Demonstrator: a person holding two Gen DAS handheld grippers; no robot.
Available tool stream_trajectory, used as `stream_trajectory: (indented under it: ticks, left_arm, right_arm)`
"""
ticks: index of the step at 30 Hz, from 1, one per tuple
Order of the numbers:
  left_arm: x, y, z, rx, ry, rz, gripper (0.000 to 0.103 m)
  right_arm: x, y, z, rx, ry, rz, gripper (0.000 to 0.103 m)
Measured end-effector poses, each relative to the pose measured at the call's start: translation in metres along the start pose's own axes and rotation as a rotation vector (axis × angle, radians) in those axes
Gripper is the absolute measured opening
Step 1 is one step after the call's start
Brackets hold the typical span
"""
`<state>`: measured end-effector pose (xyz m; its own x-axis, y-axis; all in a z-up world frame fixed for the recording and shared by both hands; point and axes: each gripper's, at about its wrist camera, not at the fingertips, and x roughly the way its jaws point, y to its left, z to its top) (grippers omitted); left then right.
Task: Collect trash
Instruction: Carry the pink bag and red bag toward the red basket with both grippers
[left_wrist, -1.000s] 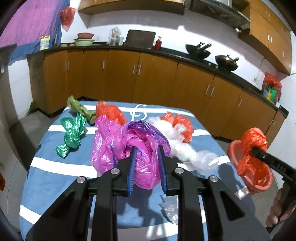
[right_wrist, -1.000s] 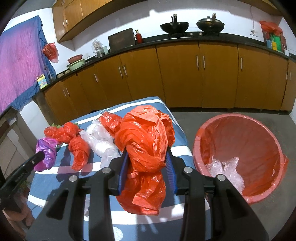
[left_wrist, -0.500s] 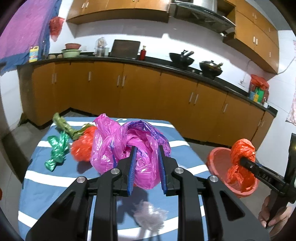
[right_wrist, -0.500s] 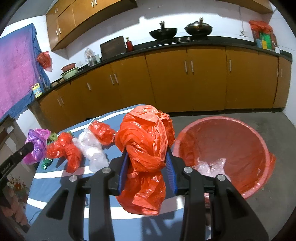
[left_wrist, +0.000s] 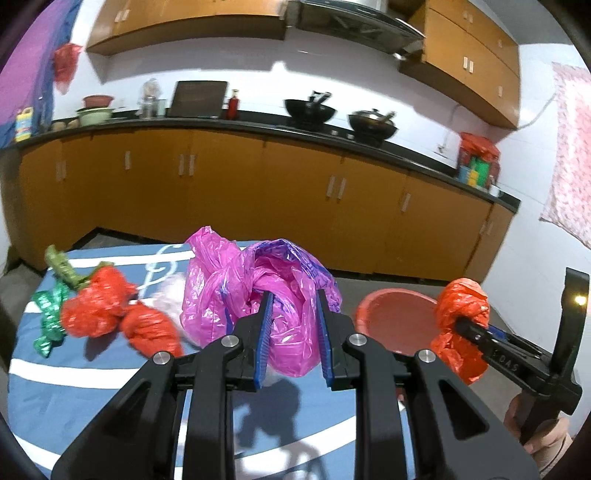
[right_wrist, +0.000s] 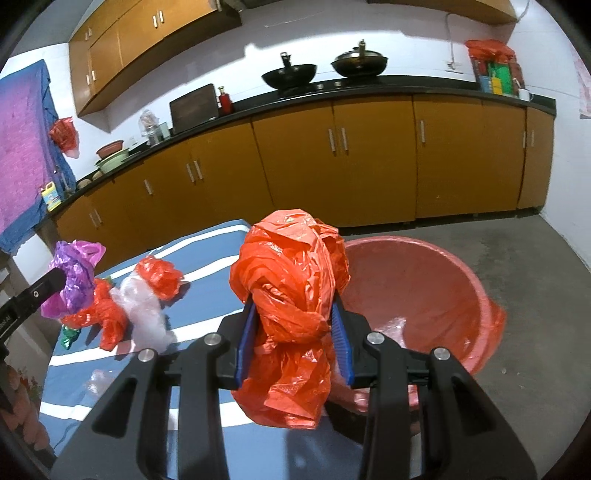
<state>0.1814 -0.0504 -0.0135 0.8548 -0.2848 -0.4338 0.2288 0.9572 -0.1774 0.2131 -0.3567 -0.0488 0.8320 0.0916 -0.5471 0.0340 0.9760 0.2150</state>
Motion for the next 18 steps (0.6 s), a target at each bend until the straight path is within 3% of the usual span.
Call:
stream_trajectory:
  ticks: [18]
  left_arm:
    - [0.058, -0.098, -0.008, 0.122, 0.080, -0.151, 0.023]
  right_arm:
    - [0.000, -0.086, 0.004, 0.071, -0.014, -0.119, 0.037]
